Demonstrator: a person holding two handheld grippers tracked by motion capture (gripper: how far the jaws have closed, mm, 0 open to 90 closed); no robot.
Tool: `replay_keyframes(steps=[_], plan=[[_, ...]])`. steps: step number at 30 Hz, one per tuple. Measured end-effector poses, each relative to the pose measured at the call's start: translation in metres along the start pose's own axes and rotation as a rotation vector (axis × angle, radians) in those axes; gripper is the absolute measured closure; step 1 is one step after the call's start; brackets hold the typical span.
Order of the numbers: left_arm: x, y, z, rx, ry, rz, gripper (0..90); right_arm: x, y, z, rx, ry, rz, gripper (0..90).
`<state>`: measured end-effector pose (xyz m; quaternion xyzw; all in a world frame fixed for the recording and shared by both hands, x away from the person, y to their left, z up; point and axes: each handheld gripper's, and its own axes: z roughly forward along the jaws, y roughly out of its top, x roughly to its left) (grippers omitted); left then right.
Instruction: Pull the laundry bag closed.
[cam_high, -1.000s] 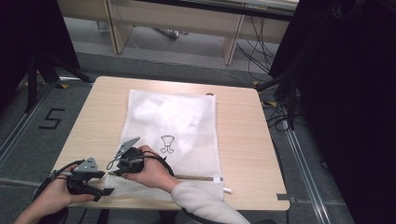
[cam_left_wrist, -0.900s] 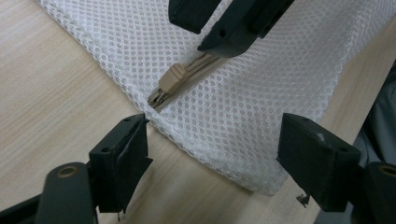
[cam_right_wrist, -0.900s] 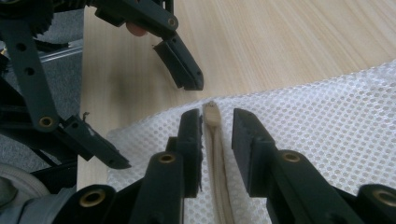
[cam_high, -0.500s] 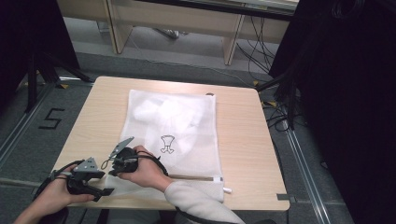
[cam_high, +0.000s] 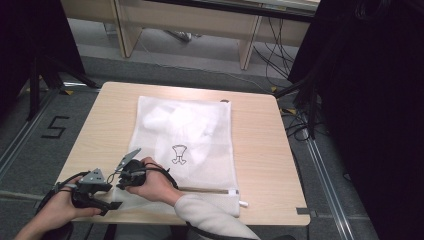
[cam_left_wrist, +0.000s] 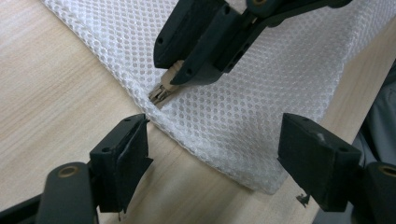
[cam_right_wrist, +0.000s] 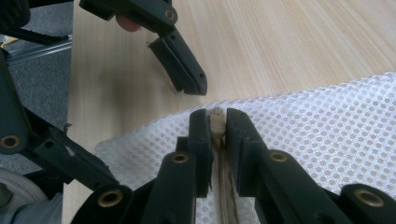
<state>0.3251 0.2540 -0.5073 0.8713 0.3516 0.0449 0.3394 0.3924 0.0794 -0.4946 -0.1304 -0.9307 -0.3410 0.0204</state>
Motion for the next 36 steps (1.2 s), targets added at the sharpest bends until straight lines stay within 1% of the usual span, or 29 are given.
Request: replay_keyframes(steps=[1, 3, 4, 5, 6, 7, 8, 9, 10, 11, 12, 13, 14, 15, 16, 17, 18, 20, 21, 23, 25, 26, 27, 29, 30, 31, 33, 34, 36], plan=[[0.001, 0.001, -0.001, -0.008, -0.004, 0.008, 24.2, 0.000, 0.000, -0.001, 0.000, 0.000, -0.004, 81.4], [0.001, 0.001, -0.001, -0.015, -0.002, 0.000, 24.8, 0.000, 0.001, -0.003, -0.008, -0.003, -0.019, 81.4], [0.003, 0.001, -0.001, -0.015, 0.003, 0.008, 25.3, 0.003, 0.001, -0.004, -0.015, 0.004, 0.000, 81.5], [0.003, 0.001, -0.001, -0.020, 0.009, -0.010, 26.0, 0.001, 0.002, -0.005, -0.008, -0.008, -0.032, 81.5], [0.005, 0.002, -0.003, 0.000, 0.015, 0.015, 26.7, 0.002, 0.002, -0.007, -0.008, -0.006, -0.024, 81.5], [0.004, 0.002, -0.002, -0.030, 0.017, -0.021, 27.5, 0.003, 0.002, -0.008, -0.011, -0.012, -0.024, 81.5], [0.004, 0.002, -0.002, -0.030, 0.017, -0.021, 28.7, 0.003, 0.003, -0.010, -0.017, -0.016, -0.035, 81.5], [0.006, 0.002, -0.002, -0.015, 0.024, -0.013, 30.3, 0.004, 0.004, -0.012, -0.019, -0.015, -0.024, 81.5], [0.007, 0.001, -0.002, -0.031, 0.012, -0.066, 32.3, 0.004, 0.005, -0.014, -0.032, -0.014, -0.043, 81.5], [0.007, 0.001, -0.002, -0.031, 0.012, -0.066, 33.9, 0.005, 0.005, -0.017, -0.025, -0.020, -0.037, 81.5], [0.008, 0.001, -0.002, -0.045, 0.005, -0.091, 33.9, 0.005, 0.005, -0.017, -0.025, -0.020, -0.037, 81.5], [0.009, 0.002, -0.002, -0.069, -0.010, -0.129, 38.3, 0.005, 0.006, -0.021, -0.040, -0.019, -0.045, 81.5], [0.009, 0.002, -0.002, -0.071, -0.025, -0.140, 39.6, 0.005, 0.006, -0.022, -0.039, -0.022, -0.046, 81.5], [0.009, 0.002, -0.002, -0.080, -0.022, -0.153, 40.9, 0.006, 0.006, -0.024, -0.036, -0.019, -0.042, 81.5], [0.010, 0.002, -0.001, -0.078, -0.040, -0.165, 42.5, 0.005, 0.006, -0.024, -0.038, -0.024, -0.055, 81.5], [0.010, 0.002, -0.001, -0.078, -0.040, -0.165, 44.4, 0.007, 0.006, -0.025, -0.043, -0.014, -0.041, 81.5], [0.011, 0.003, 0.000, -0.075, -0.062, -0.178, 46.4, 0.009, 0.005, -0.025, -0.049, -0.004, -0.022, 81.5], [0.011, 0.004, 0.001, -0.073, -0.057, -0.189, 51.7, 0.006, 0.005, -0.027, -0.045, -0.021, -0.056, 81.5], [0.011, 0.005, 0.003, -0.077, -0.095, -0.205, 55.1, 0.006, 0.005, -0.027, -0.043, -0.022, -0.056, 81.5], [0.011, 0.005, 0.005, -0.068, -0.109, -0.214, 60.5, 0.008, 0.005, -0.028, -0.046, -0.006, -0.034, 81.5], [0.011, 0.005, 0.005, -0.061, -0.104, -0.215, 65.5, 0.008, 0.004, -0.028, -0.046, -0.003, -0.031, 81.5], [0.011, 0.006, 0.005, -0.060, -0.099, -0.221, 65.5, 0.008, 0.003, -0.027, -0.048, -0.004, -0.043, 81.5], [0.011, 0.006, 0.003, -0.065, -0.090, -0.231, 72.7, 0.006, 0.001, -0.028, -0.028, -0.018, -0.056, 81.5], [0.012, 0.006, 0.002, -0.064, -0.100, -0.233, 77.0, 0.007, -0.001, -0.028, -0.028, -0.003, -0.023, 81.5], [0.012, 0.006, 0.002, -0.072, -0.098, -0.238, 79.4, 0.006, -0.001, -0.028, -0.028, 0.002, -0.031, 81.5], [0.011, 0.007, 0.001, -0.073, -0.096, -0.242, 81.4, 0.004, -0.002, -0.028, -0.019, -0.013, -0.054, 81.5], [0.011, 0.007, 0.001, -0.074, -0.101, -0.242, 83.3, 0.004, -0.003, -0.028, -0.016, -0.012, -0.049, 81.5], [0.010, 0.008, 0.001, -0.074, -0.102, -0.241, 84.1, 0.005, -0.005, -0.029, -0.018, 0.006, -0.025, 81.6], [0.009, 0.008, -0.001, -0.086, -0.090, -0.258, 85.1, 0.003, -0.007, -0.029, -0.010, -0.009, -0.046, 81.6]])
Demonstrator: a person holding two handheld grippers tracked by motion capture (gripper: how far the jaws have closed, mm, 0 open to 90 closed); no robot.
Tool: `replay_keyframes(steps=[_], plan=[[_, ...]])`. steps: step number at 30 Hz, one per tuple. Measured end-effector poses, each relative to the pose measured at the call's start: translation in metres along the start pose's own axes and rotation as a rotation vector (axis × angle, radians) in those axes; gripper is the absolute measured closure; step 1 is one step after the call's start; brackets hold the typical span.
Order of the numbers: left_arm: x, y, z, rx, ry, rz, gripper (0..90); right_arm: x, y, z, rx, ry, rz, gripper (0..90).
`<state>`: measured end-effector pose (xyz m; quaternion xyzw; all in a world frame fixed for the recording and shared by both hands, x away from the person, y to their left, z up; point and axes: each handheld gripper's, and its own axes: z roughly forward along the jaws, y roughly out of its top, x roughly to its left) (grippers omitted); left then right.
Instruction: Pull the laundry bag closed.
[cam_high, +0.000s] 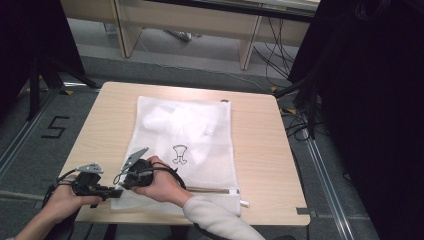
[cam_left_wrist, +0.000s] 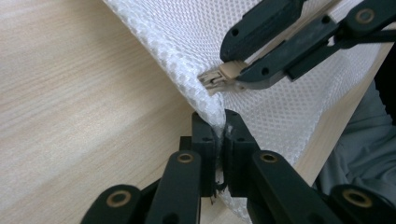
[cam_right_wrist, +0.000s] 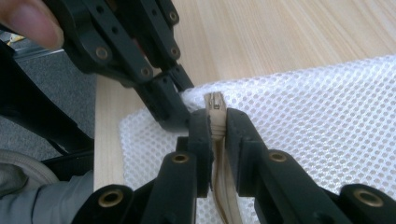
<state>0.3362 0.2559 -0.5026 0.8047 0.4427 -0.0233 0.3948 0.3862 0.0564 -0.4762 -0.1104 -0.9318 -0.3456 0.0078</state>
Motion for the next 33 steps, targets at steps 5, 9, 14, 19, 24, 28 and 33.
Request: replay_keyframes(steps=[5, 9, 14, 19, 24, 28, 33], plan=[[0.001, 0.000, -0.002, -0.012, -0.017, -0.032, 85.9, -0.001, -0.003, -0.002, 0.004, 0.006, 0.010, 81.8], [0.001, 0.000, -0.004, -0.023, -0.013, -0.047, 86.2, 0.001, -0.004, -0.002, -0.001, 0.016, 0.033, 81.8], [0.001, 0.000, -0.004, -0.033, -0.015, -0.056, 86.4, -0.001, -0.006, -0.004, 0.023, 0.007, 0.022, 81.9], [0.001, 0.000, -0.005, -0.040, -0.017, -0.060, 86.4, -0.002, -0.011, -0.004, 0.034, 0.004, 0.022, 82.1], [0.002, -0.001, -0.007, -0.063, -0.010, -0.067, 86.4, -0.002, -0.011, -0.006, 0.037, 0.001, 0.019, 82.2], [0.002, -0.001, -0.007, -0.062, -0.015, -0.063, 86.3, -0.002, -0.013, -0.007, 0.032, 0.001, 0.025, 82.2], [0.002, -0.001, -0.007, -0.070, -0.015, -0.058, 86.3, 0.000, -0.014, -0.010, 0.032, 0.001, 0.030, 82.2]])
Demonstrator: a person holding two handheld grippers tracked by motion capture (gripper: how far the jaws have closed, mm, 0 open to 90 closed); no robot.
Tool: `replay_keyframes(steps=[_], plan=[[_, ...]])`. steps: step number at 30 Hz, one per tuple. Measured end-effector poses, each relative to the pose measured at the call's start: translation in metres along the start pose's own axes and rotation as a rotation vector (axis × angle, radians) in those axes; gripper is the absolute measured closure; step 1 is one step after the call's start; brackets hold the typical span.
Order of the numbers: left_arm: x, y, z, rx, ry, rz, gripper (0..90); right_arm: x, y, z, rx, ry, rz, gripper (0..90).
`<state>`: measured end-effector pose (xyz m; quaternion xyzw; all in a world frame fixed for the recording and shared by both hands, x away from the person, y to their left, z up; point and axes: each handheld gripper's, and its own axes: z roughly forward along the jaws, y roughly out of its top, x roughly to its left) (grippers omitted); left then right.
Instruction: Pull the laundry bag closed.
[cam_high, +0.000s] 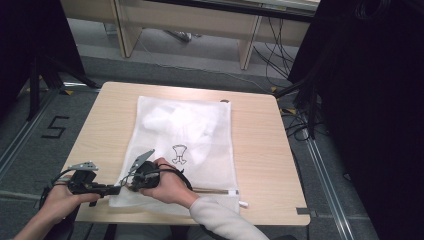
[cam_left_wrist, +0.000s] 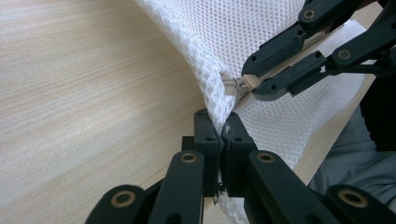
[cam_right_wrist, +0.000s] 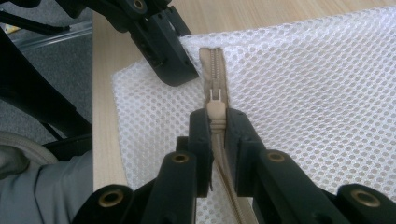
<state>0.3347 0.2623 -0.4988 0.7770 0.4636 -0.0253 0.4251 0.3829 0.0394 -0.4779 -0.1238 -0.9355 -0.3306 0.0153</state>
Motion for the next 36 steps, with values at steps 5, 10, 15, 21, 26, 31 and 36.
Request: replay_keyframes(steps=[5, 10, 15, 21, 26, 31, 36], plan=[[-0.001, 0.000, 0.001, -0.029, 0.000, -0.002, 86.2, -0.001, -0.003, -0.002, 0.010, -0.005, -0.007, 82.2], [-0.001, 0.000, 0.000, -0.014, -0.002, 0.007, 86.2, 0.000, -0.006, -0.004, 0.005, -0.011, 0.011, 82.2], [-0.001, 0.000, 0.000, -0.019, -0.005, -0.002, 86.3, 0.000, -0.006, -0.006, 0.008, -0.003, 0.001, 82.2], [-0.001, 0.000, -0.001, -0.019, -0.004, 0.001, 86.2, -0.001, -0.009, -0.007, 0.027, -0.016, -0.001, 82.2], [0.000, 0.000, -0.002, -0.021, -0.003, 0.006, 86.2, 0.000, -0.009, -0.008, 0.026, -0.010, 0.001, 82.3], [0.000, 0.000, -0.002, -0.026, -0.009, 0.001, 86.2, -0.001, -0.013, -0.010, 0.032, -0.020, -0.001, 82.2], [-0.001, 0.000, -0.002, -0.051, 0.008, -0.010, 86.2, 0.000, -0.013, -0.012, 0.029, -0.008, 0.012, 82.3]])
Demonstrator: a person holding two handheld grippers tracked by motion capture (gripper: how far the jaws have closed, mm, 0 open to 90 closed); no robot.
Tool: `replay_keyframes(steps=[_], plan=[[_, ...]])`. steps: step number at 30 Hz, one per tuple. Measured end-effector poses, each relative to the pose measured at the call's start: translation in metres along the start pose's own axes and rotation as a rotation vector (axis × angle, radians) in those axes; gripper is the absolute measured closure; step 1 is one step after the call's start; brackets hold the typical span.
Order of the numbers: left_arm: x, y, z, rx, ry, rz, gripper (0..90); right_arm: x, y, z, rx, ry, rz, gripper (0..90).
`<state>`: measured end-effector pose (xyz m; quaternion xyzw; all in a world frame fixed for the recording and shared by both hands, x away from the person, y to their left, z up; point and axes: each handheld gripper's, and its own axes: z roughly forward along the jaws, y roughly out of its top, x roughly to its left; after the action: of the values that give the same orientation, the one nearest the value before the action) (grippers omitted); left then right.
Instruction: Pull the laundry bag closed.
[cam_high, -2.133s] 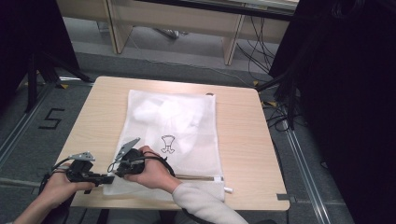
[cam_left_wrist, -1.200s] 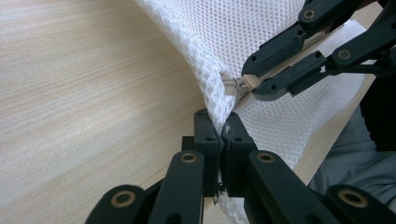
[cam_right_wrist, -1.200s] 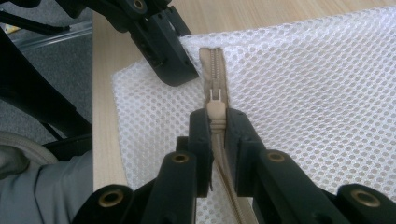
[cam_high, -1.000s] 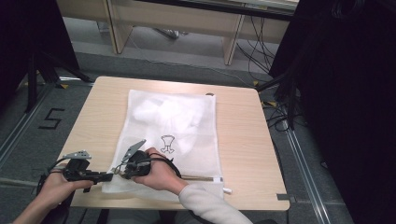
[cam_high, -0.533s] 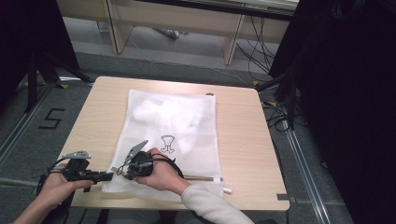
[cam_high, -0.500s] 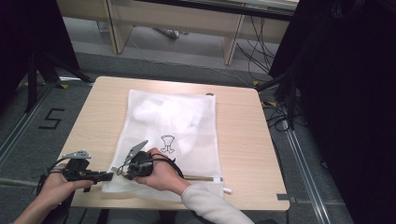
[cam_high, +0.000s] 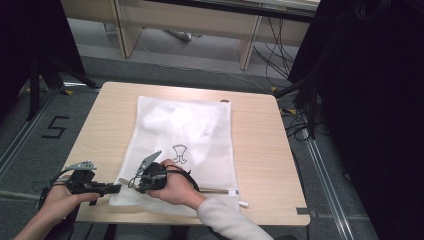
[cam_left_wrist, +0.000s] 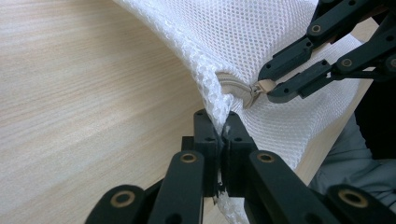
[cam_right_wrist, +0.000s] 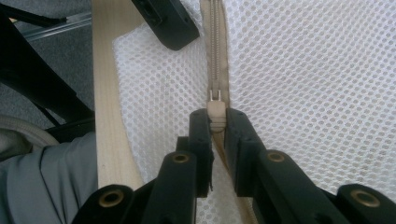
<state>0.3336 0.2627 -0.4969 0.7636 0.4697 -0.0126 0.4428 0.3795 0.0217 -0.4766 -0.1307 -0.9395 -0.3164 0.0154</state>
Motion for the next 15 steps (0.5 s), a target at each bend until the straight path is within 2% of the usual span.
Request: replay_keyframes(steps=[2, 4, 7, 11, 14, 15], plan=[[0.0014, 0.0002, -0.0011, 0.003, -0.006, 0.000, 86.2, -0.0012, -0.0004, -0.0009, 0.008, -0.010, -0.018, 82.3], [0.0015, 0.0005, -0.0015, 0.012, -0.007, 0.006, 86.2, -0.0005, -0.0016, -0.0012, 0.006, -0.005, -0.005, 82.2], [0.0016, 0.0005, -0.0015, 0.005, -0.003, 0.000, 86.2, -0.0016, -0.0033, -0.0020, 0.016, -0.014, -0.012, 82.2], [0.0019, 0.0006, -0.0021, 0.005, -0.005, 0.000, 86.1, -0.0008, -0.0039, -0.0044, 0.012, -0.003, -0.003, 82.3], [0.0018, 0.0005, -0.0020, 0.002, -0.002, -0.006, 86.1, -0.0018, -0.0044, -0.0047, 0.010, -0.005, -0.016, 82.2], [0.0024, 0.0004, -0.0024, 0.001, -0.006, -0.006, 86.1, -0.0012, -0.0056, -0.0055, 0.016, -0.001, -0.001, 82.3]])
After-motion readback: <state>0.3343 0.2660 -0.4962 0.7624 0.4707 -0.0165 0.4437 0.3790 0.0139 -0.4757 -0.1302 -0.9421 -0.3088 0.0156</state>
